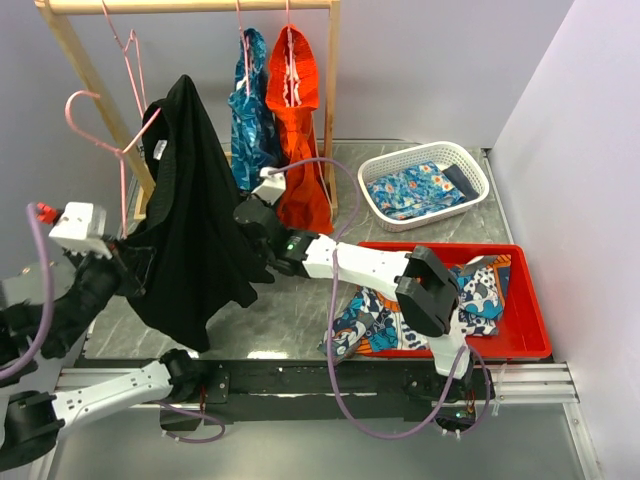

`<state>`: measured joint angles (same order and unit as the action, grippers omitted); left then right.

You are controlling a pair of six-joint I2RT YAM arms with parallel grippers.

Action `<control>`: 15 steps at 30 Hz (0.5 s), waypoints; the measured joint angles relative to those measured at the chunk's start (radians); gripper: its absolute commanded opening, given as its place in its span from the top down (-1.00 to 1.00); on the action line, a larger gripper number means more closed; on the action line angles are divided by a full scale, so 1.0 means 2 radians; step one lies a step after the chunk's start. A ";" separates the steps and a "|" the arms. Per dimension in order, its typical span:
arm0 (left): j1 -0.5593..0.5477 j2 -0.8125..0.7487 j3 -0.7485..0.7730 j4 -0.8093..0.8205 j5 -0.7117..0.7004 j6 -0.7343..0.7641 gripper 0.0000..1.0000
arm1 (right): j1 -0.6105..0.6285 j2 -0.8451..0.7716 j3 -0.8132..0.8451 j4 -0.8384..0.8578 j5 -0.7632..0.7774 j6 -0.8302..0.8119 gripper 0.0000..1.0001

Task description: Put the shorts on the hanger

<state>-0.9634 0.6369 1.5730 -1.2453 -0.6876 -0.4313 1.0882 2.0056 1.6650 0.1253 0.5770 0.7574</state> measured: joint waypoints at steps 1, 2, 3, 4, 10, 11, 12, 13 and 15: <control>0.000 0.010 0.007 -0.004 -0.006 -0.002 0.98 | -0.003 0.000 0.000 -0.004 0.004 0.002 -0.80; 0.000 0.021 0.014 -0.007 -0.012 -0.005 0.98 | -0.007 0.000 0.000 -0.009 0.007 0.005 -0.81; 0.000 0.031 0.019 -0.010 -0.018 -0.007 0.98 | -0.011 0.000 -0.001 -0.014 0.010 0.006 -0.81; 0.000 0.039 0.023 -0.012 -0.023 -0.009 0.98 | -0.014 0.000 -0.002 -0.017 0.013 0.008 -0.81; 0.000 0.095 0.045 -0.043 -0.042 -0.018 0.98 | -0.026 -0.002 -0.036 -0.021 0.016 0.012 -0.81; 0.000 0.105 0.052 -0.049 -0.045 -0.019 0.98 | -0.027 -0.002 -0.039 -0.021 0.016 0.012 -0.81; 0.000 0.117 0.060 -0.056 -0.048 -0.021 0.98 | -0.027 -0.002 -0.041 -0.022 0.015 0.012 -0.81; 0.000 0.128 0.066 -0.061 -0.050 -0.022 0.98 | -0.027 -0.003 -0.042 -0.022 0.014 0.012 -0.81; 0.000 0.144 0.070 -0.064 -0.059 -0.023 0.98 | -0.029 -0.004 -0.045 -0.021 0.010 0.013 -0.81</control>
<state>-0.9634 0.9245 1.7138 -1.3743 -0.8051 -0.4763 1.0309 1.9968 1.5757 0.0826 0.5980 0.7841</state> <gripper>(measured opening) 0.113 0.905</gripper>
